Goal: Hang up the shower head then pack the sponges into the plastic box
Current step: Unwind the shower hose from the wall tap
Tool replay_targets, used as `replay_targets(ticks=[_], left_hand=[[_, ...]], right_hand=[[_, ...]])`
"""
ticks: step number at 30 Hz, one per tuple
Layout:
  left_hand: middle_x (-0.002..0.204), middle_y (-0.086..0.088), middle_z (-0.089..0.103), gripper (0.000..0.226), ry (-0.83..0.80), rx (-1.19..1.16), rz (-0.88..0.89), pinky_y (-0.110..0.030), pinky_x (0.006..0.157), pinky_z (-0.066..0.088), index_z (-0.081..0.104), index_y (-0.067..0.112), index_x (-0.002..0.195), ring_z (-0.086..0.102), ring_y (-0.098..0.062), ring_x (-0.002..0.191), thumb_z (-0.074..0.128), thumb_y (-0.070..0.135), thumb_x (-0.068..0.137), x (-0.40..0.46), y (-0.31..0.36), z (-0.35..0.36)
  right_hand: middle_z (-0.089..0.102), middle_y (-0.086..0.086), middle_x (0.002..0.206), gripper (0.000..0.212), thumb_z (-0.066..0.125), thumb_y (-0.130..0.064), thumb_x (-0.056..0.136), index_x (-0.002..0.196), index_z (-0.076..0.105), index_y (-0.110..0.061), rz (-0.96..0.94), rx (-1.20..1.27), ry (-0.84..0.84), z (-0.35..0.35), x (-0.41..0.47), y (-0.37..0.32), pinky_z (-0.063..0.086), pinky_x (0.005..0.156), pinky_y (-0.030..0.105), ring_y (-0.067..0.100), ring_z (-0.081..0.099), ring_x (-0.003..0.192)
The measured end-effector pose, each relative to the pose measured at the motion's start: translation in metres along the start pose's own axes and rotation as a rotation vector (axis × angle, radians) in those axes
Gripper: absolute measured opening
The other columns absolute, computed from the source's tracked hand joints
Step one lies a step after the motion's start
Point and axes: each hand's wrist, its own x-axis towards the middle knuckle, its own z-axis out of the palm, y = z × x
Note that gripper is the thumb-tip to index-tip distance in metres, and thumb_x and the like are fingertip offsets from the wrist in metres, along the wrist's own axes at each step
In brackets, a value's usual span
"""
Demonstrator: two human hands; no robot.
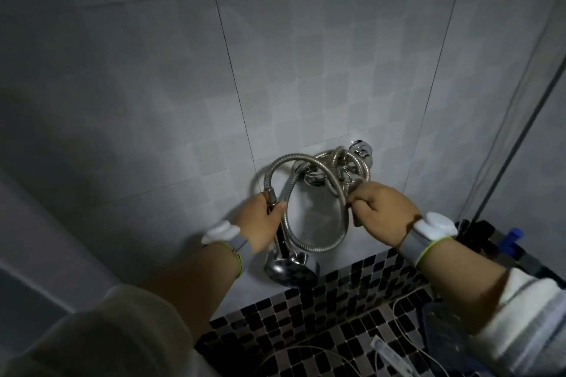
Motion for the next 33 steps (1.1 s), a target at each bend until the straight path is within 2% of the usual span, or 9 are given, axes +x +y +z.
replay_targets(ticks=[3,5,10,13,18,21,25,29,33], left_hand=[[0.084,0.006,0.066,0.033,-0.039,0.050,0.000,-0.043,0.079,0.055,0.056,0.030,0.096,0.064,-0.016,0.076,0.043,0.060,0.094,-0.006,-0.004,-0.004],[0.087,0.005,0.066,0.032,-0.045,0.054,-0.008,-0.042,0.081,0.055,0.056,0.027,0.100,0.064,-0.016,0.079,0.045,0.057,0.095,-0.010,-0.005,-0.005],[0.088,0.000,0.067,0.031,-0.030,0.019,-0.039,-0.036,0.078,0.053,0.057,0.022,0.099,0.063,-0.017,0.079,0.047,0.051,0.097,-0.015,-0.003,-0.013],[0.086,0.000,0.068,0.033,-0.024,0.028,-0.049,-0.039,0.078,0.054,0.058,0.022,0.099,0.064,-0.018,0.078,0.047,0.053,0.097,-0.016,-0.003,-0.014],[0.084,0.002,0.065,0.032,-0.019,0.063,-0.070,-0.037,0.075,0.053,0.057,0.024,0.095,0.063,-0.019,0.078,0.048,0.054,0.095,-0.019,-0.001,-0.014],[0.083,0.002,0.065,0.030,-0.020,0.051,-0.080,-0.038,0.074,0.052,0.056,0.023,0.094,0.063,-0.018,0.077,0.049,0.052,0.096,-0.021,0.004,-0.011],[0.084,0.000,0.065,0.030,-0.023,0.045,-0.065,-0.038,0.075,0.052,0.056,0.022,0.094,0.063,-0.020,0.078,0.049,0.052,0.096,-0.021,0.008,-0.009],[0.086,-0.001,0.066,0.030,-0.022,0.025,-0.047,-0.041,0.078,0.054,0.056,0.022,0.094,0.064,-0.021,0.079,0.049,0.051,0.096,-0.019,0.013,-0.008],[0.081,0.001,0.063,0.030,-0.052,0.022,-0.024,-0.037,0.072,0.051,0.053,0.024,0.090,0.062,-0.019,0.075,0.048,0.053,0.096,-0.016,0.015,-0.005]], right_hand=[[0.062,0.000,0.092,0.029,0.044,-0.029,0.080,0.083,0.073,-0.025,-0.049,-0.075,0.205,-0.010,0.019,-0.010,0.045,0.078,0.030,0.025,0.057,0.089],[0.061,0.000,0.100,0.029,0.046,-0.028,0.078,0.095,0.071,-0.029,-0.023,-0.097,0.275,-0.020,0.039,-0.020,0.046,0.082,0.035,0.026,0.054,0.094],[0.065,-0.001,0.119,0.043,0.047,-0.035,0.082,0.124,0.057,-0.033,0.001,-0.290,0.138,-0.021,0.080,-0.039,0.043,0.088,0.036,0.028,0.056,0.109],[0.071,-0.004,0.110,0.040,0.044,-0.045,0.078,0.115,0.060,-0.040,0.055,-0.367,-0.016,-0.019,0.099,-0.044,0.043,0.079,0.034,0.027,0.062,0.102],[0.069,-0.002,0.102,0.023,0.050,-0.041,0.076,0.094,0.063,-0.039,0.078,-0.461,-0.225,-0.028,0.117,-0.055,0.049,0.071,0.030,0.026,0.061,0.084],[0.069,0.000,0.110,0.033,0.050,-0.042,0.082,0.111,0.065,-0.045,0.106,-0.469,-0.338,-0.034,0.123,-0.059,0.051,0.081,0.032,0.027,0.062,0.092],[0.069,-0.001,0.114,0.028,0.047,-0.029,0.093,0.111,0.070,-0.030,0.135,-0.431,-0.437,-0.037,0.127,-0.065,0.048,0.087,0.032,0.024,0.063,0.096],[0.069,0.001,0.098,0.026,0.045,-0.022,0.094,0.081,0.067,-0.020,0.134,-0.330,-0.457,-0.050,0.121,-0.064,0.039,0.067,0.026,0.018,0.060,0.081],[0.064,0.007,0.128,0.032,0.039,-0.021,0.101,0.109,0.069,-0.025,0.109,-0.343,-0.467,-0.058,0.119,-0.059,0.040,0.101,0.033,0.026,0.057,0.119]])
